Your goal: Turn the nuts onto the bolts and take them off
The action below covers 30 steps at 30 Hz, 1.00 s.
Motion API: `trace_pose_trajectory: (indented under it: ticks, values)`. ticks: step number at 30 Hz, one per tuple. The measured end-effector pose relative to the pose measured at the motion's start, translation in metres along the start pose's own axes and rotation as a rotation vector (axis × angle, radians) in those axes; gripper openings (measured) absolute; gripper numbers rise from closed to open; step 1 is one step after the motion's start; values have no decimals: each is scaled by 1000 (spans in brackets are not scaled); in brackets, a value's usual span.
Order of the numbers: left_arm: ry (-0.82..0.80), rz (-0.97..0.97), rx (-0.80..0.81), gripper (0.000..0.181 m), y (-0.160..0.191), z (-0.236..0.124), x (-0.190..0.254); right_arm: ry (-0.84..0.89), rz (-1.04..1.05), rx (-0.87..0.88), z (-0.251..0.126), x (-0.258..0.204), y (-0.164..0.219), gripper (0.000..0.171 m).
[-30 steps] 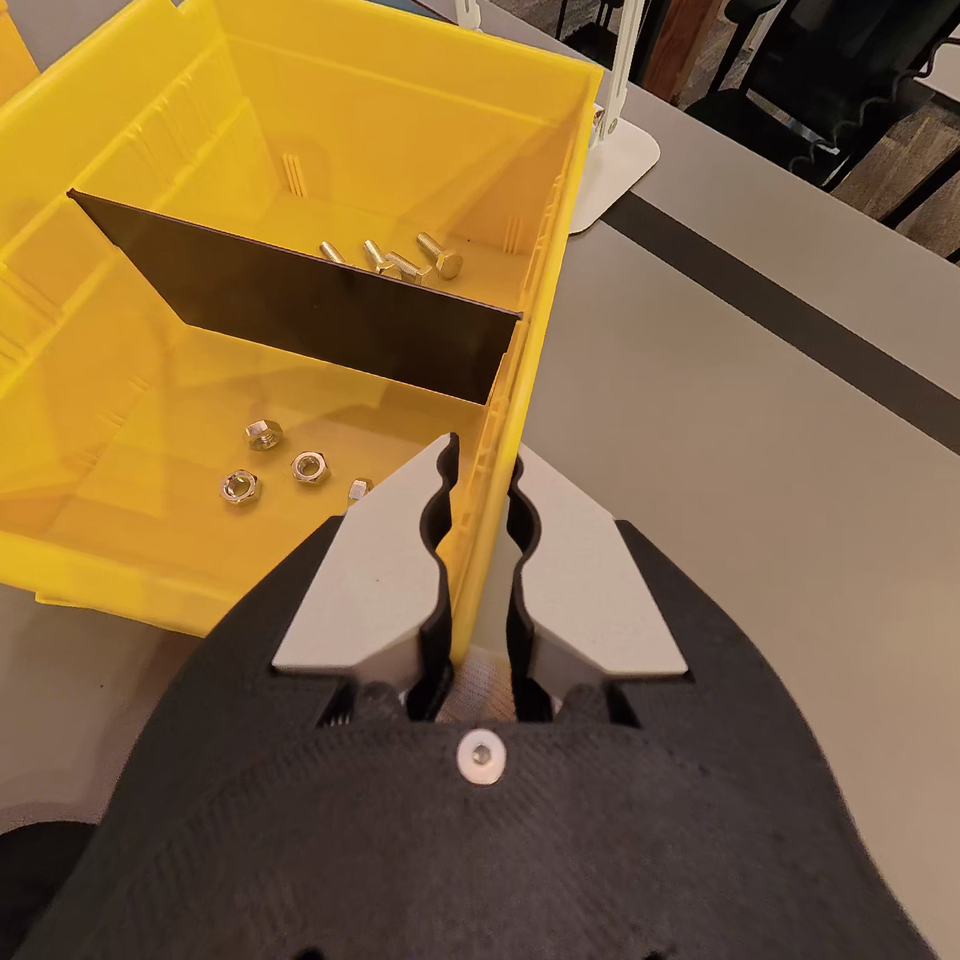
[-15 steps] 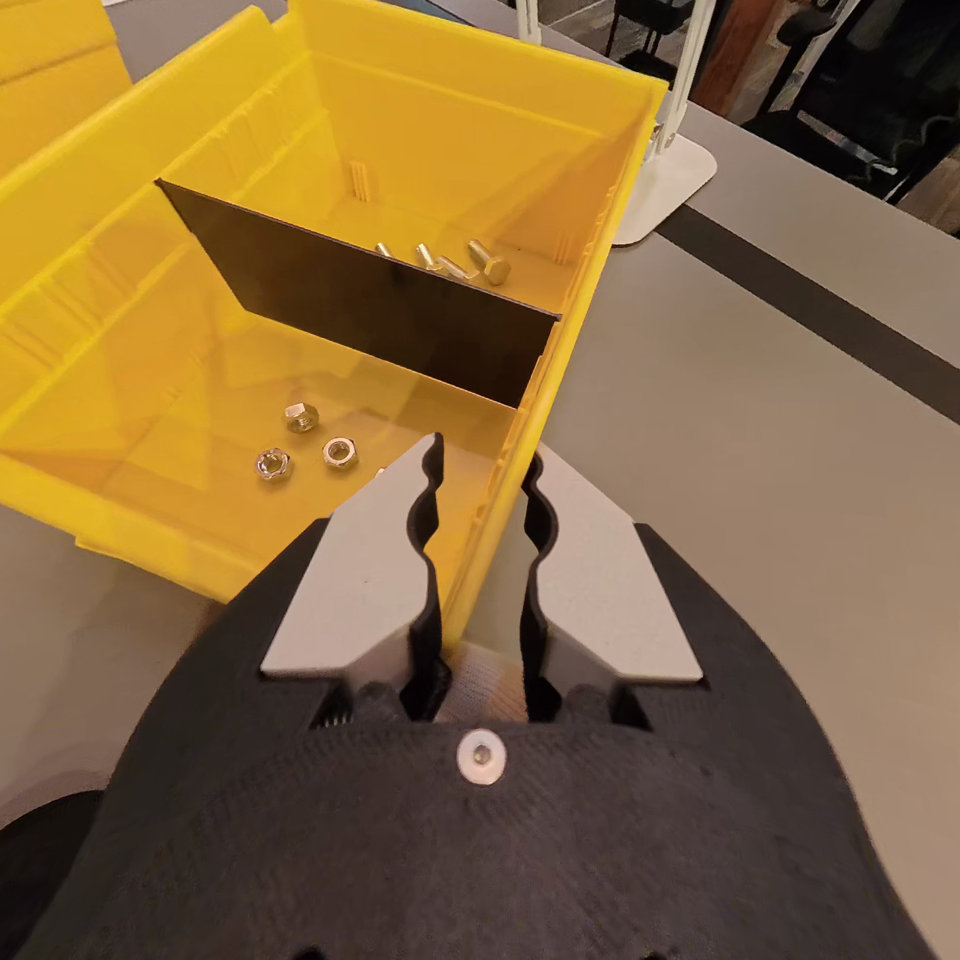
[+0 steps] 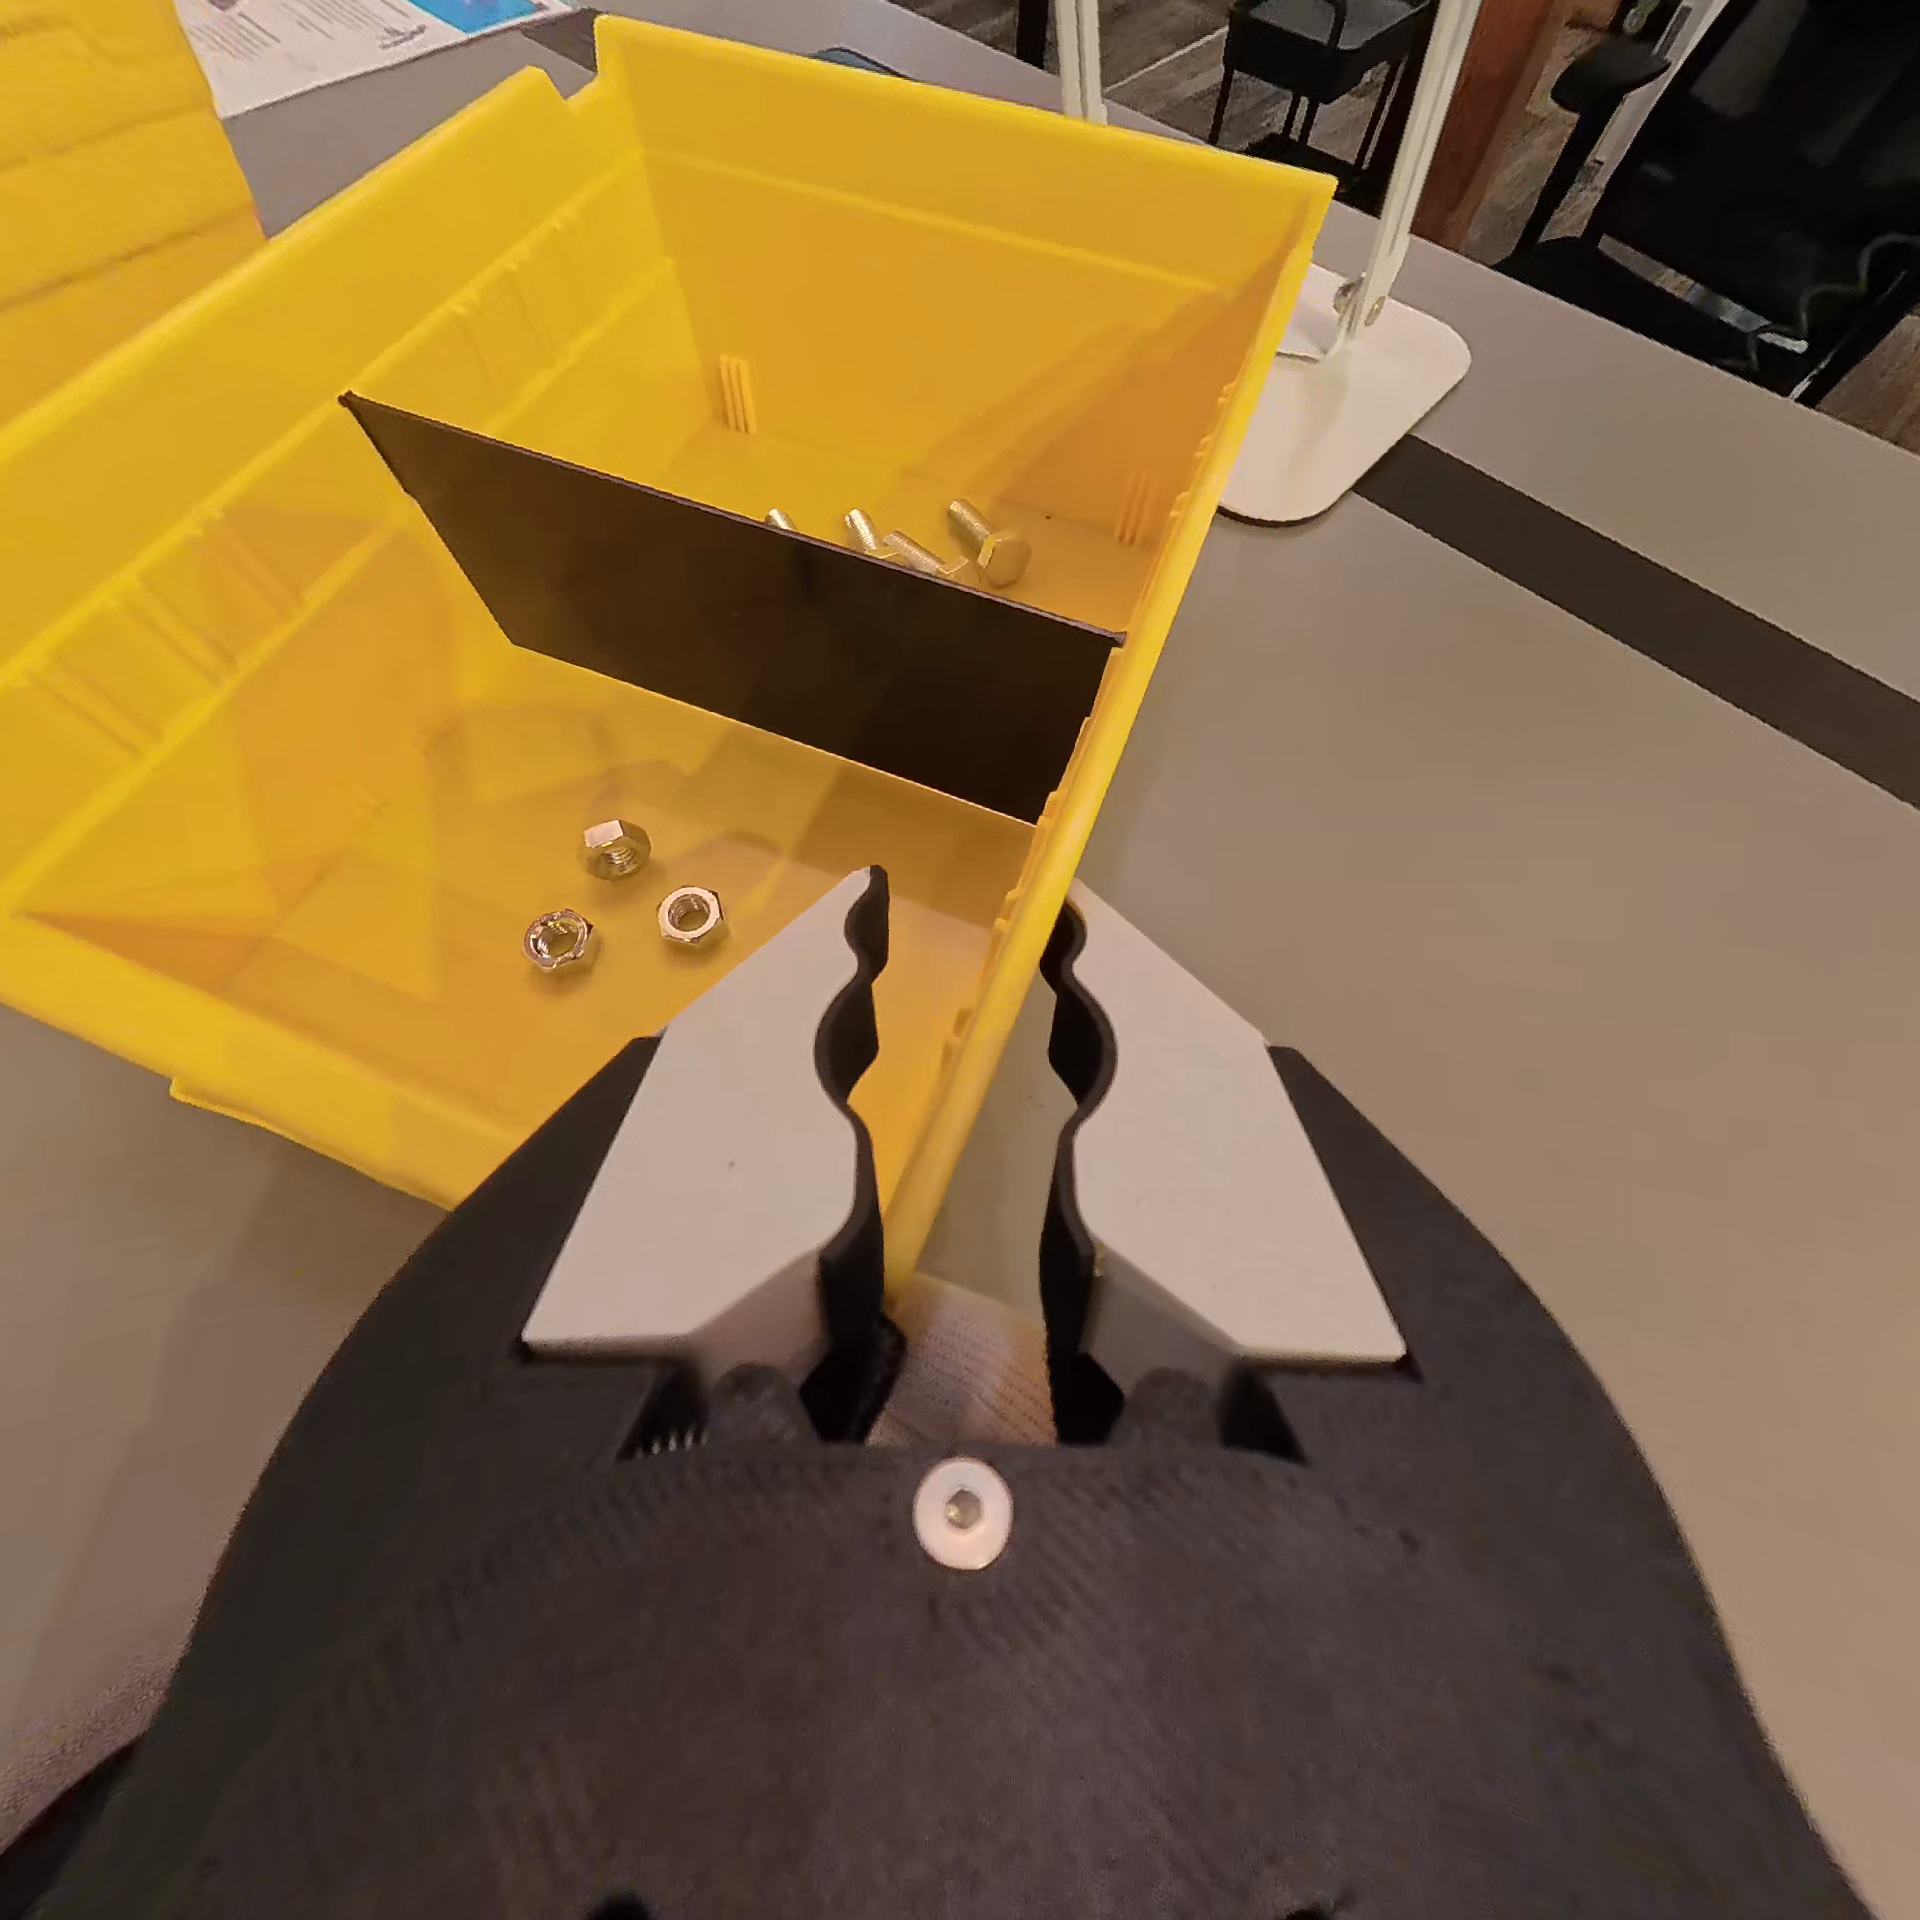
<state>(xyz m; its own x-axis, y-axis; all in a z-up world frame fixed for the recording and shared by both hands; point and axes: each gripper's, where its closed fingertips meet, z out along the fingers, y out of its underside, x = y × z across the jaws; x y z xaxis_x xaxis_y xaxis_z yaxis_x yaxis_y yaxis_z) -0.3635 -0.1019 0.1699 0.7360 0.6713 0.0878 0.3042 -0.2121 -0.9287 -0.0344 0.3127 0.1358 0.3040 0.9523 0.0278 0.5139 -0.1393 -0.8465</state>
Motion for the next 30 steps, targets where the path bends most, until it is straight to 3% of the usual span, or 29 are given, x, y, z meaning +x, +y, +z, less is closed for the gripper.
trace_pose_trajectory:
  ticks: [6,19,30]
  values:
    - [-25,-11,70,5,-1,-13,-13,-23,-4,6,15,-21,-10,31]
    - [-2,-102,277,4,-32,-48,-37,-63,12,38,70,-99,-40,60]
    - [11,-169,349,4,-43,-60,-50,-113,74,86,115,-162,-73,70]
